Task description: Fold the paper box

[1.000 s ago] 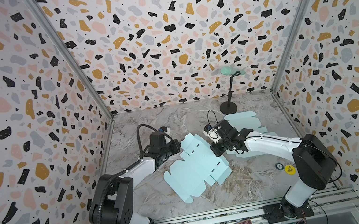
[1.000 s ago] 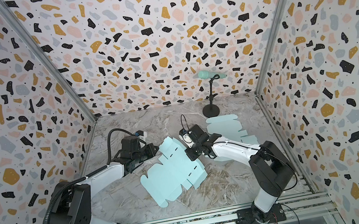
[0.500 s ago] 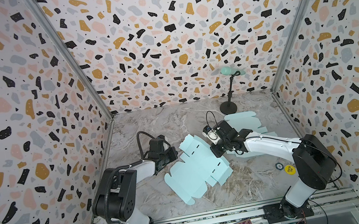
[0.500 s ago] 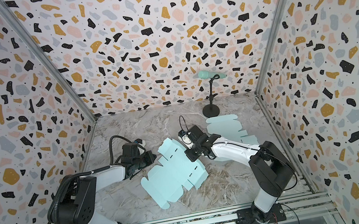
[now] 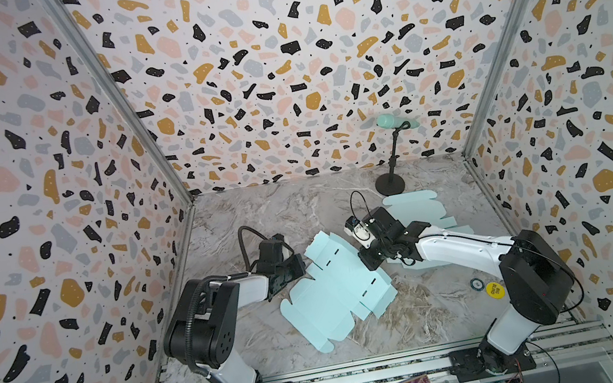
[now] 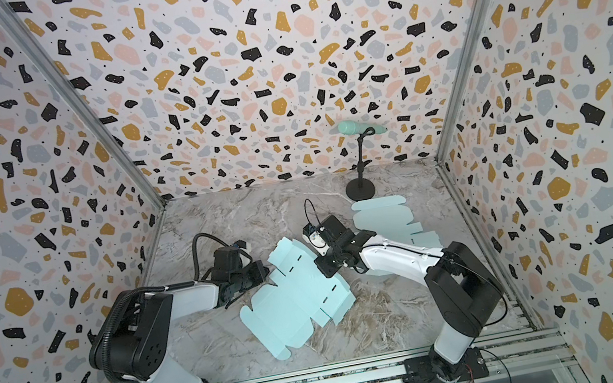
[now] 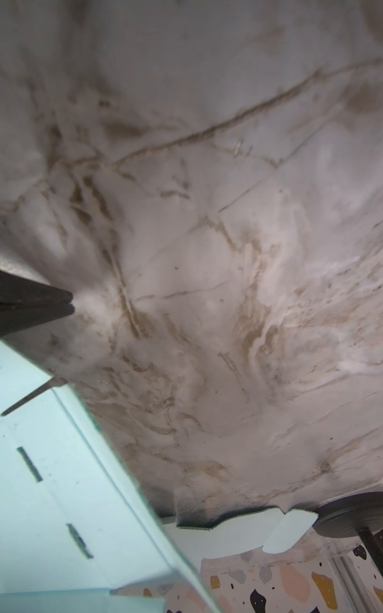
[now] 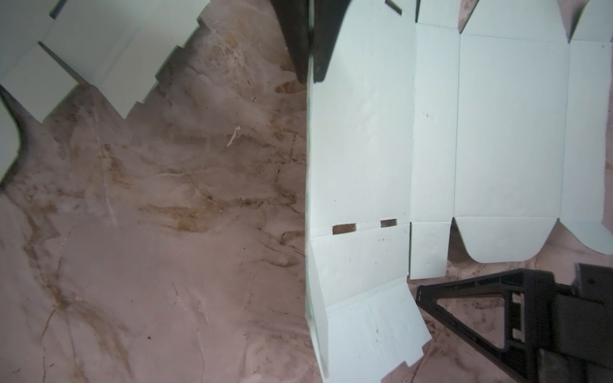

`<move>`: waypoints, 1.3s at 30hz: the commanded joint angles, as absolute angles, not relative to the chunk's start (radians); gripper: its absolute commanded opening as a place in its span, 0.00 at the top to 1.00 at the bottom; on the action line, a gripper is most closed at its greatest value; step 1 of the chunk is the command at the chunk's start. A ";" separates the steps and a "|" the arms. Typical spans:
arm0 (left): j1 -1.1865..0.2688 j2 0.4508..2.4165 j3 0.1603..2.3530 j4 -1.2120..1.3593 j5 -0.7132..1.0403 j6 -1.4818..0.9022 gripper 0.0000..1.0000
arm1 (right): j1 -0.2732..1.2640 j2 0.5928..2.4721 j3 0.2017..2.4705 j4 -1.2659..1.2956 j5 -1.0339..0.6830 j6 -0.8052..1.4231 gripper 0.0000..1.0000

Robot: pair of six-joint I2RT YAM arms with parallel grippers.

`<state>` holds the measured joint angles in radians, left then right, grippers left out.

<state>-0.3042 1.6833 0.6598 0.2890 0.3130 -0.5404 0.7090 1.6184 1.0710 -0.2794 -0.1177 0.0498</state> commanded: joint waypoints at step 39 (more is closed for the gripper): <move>-0.314 1.582 0.565 0.382 0.468 -0.549 0.43 | 0.712 1.563 1.064 -0.227 -0.110 -0.062 1.00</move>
